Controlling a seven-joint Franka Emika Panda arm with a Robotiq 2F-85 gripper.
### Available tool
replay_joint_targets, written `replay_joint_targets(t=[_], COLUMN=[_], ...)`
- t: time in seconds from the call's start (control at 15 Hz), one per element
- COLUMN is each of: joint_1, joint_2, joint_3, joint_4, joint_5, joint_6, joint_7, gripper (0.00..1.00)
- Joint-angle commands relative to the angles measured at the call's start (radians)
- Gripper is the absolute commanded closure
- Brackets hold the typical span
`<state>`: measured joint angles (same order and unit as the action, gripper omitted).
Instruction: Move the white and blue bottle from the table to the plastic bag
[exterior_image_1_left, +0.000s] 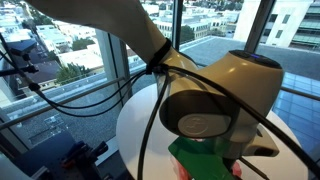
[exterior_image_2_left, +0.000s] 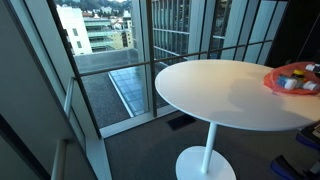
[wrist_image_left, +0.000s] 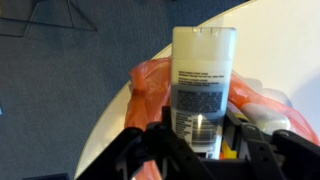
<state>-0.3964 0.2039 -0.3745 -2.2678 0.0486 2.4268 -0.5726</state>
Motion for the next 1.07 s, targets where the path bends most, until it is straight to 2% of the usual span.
replay_joint_targets(t=[0.0, 1.0], joint_1=[-0.026, -0.017], joint_2=[0.046, 0.131], joint_3=[0.033, 0.103], joint_4=[0.062, 0.213], joint_5=[0.016, -0.006], joint_6=[-0.024, -0.033], joint_7=[0.014, 0.081], gripper=[0.74, 0.74])
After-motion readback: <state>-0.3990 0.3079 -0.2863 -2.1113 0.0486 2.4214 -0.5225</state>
